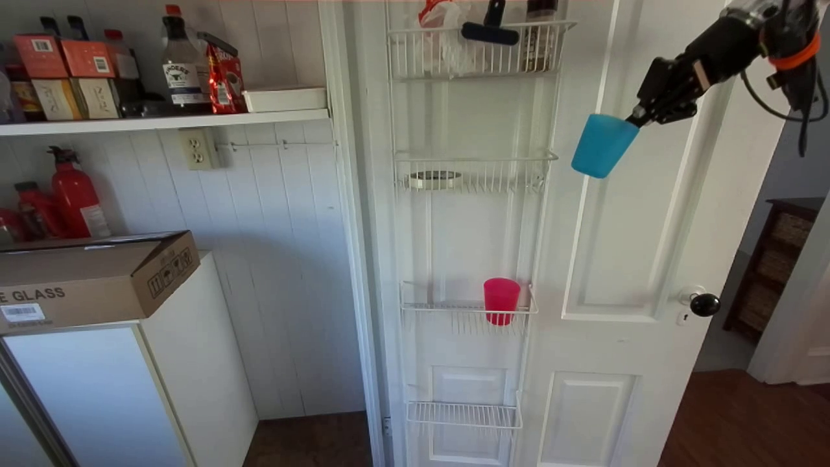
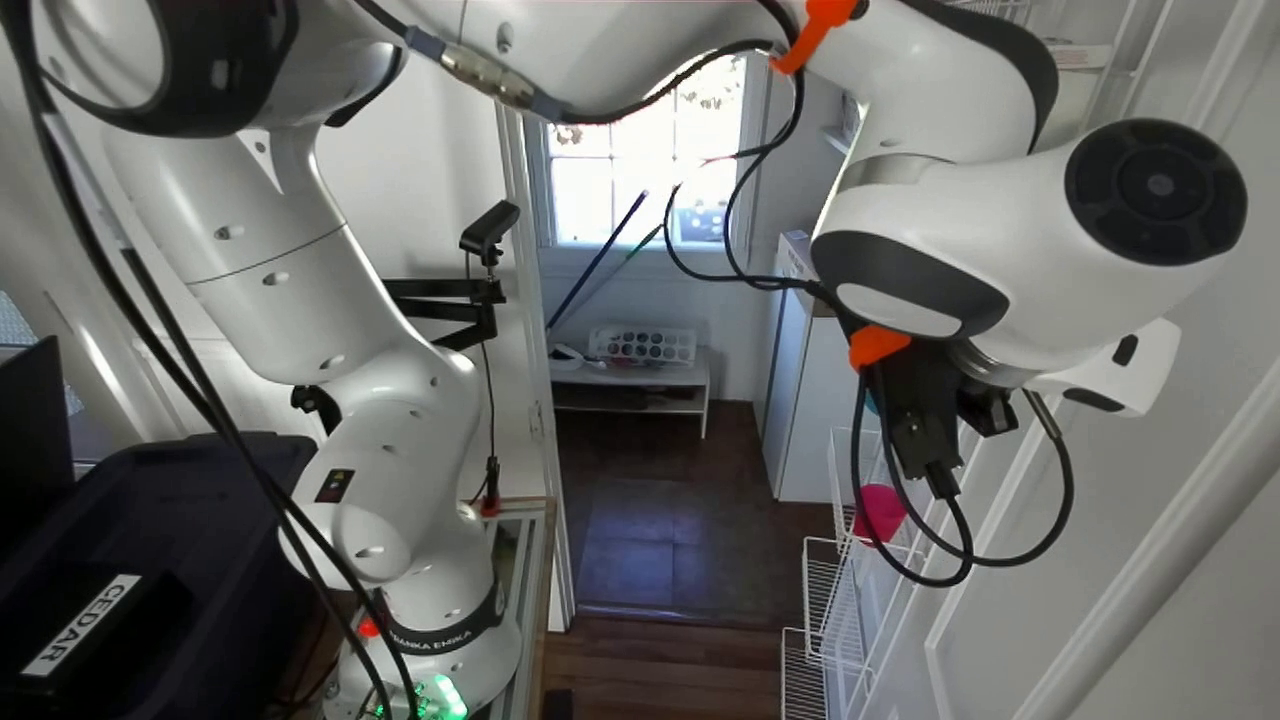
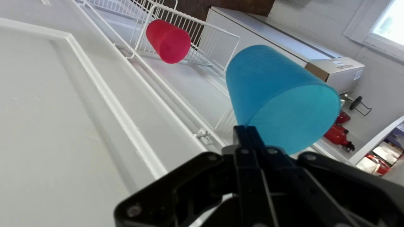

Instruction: Place the blue cup on the second shelf

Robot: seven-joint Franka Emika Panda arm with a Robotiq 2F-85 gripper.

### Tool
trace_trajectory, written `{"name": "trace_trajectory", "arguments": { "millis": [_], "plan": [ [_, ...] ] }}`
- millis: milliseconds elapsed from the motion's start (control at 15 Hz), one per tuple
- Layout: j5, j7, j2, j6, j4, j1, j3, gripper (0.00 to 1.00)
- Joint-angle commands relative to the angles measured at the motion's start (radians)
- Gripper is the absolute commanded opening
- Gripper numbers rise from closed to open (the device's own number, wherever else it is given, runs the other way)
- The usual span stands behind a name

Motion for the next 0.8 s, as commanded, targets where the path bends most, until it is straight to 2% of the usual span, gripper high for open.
{"name": "trace_trajectory", "arguments": {
  "millis": [0, 200, 467, 733],
  "plan": [
    [-0.041, 0.041, -0.05, -0.114, 0.033, 0.001, -0.028, 0.0],
    [0.003, 0.058, -0.062, -0.121, 0.044, 0.013, -0.024, 0.0],
    [0.027, 0.156, -0.052, -0.025, 0.036, 0.031, 0.019, 0.0],
    [0.135, 0.211, -0.03, 0.09, 0.048, 0.073, 0.042, 0.0]
  ]
}}
